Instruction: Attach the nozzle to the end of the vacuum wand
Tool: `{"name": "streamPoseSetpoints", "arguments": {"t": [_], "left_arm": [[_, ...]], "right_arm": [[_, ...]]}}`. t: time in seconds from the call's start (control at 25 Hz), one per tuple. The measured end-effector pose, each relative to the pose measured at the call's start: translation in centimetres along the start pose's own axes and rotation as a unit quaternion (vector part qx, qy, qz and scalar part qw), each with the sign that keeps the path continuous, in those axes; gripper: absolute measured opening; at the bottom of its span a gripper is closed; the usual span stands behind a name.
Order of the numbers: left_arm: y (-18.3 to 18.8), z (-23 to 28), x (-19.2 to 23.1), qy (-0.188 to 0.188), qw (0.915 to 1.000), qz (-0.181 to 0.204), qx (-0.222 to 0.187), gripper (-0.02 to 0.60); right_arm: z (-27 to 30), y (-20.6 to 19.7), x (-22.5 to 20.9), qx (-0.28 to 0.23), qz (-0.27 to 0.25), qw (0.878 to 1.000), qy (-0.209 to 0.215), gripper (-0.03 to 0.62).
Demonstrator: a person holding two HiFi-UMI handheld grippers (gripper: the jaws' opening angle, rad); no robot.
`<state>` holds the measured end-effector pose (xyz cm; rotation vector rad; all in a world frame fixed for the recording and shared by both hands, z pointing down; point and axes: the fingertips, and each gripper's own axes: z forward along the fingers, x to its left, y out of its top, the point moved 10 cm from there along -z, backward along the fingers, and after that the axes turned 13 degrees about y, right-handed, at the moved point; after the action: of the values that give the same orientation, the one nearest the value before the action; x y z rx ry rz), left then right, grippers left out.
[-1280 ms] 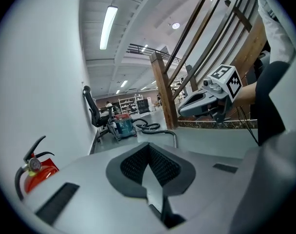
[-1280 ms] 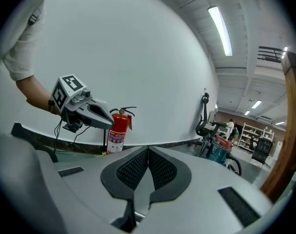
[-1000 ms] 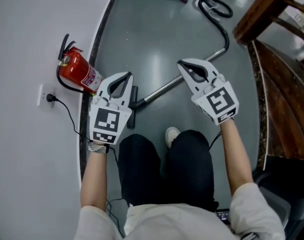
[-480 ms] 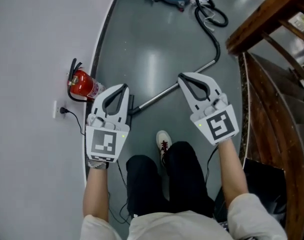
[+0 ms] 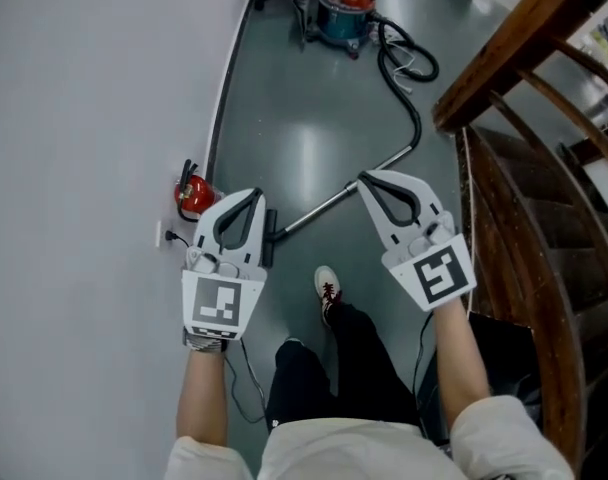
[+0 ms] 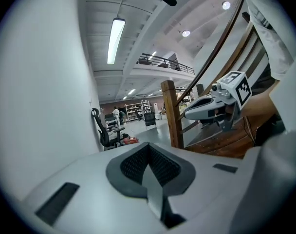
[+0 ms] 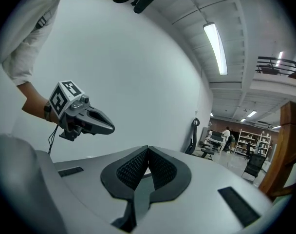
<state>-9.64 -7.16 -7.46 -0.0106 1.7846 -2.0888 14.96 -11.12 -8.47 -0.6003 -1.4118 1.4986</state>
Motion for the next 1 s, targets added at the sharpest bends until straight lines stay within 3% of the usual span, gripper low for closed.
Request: {"name": "streamPoseSetpoints", "arguments": {"t": [0.68,1.0], "left_arm": [[15.6,-14.6,1.7,0.009,0.9988,-0.021,-0.044,0.000],[19.9,-19.0,1.3,0.013,0.9967,-0.025,-0.076,0.000]], "right_arm": [[-8.9,18.2,5.7,-0.037,0.025,0.999,-0.030,0.028],[-12.0,23.9,8.4,-0.066,0.058,0.996,-0.033,0.028]]}}
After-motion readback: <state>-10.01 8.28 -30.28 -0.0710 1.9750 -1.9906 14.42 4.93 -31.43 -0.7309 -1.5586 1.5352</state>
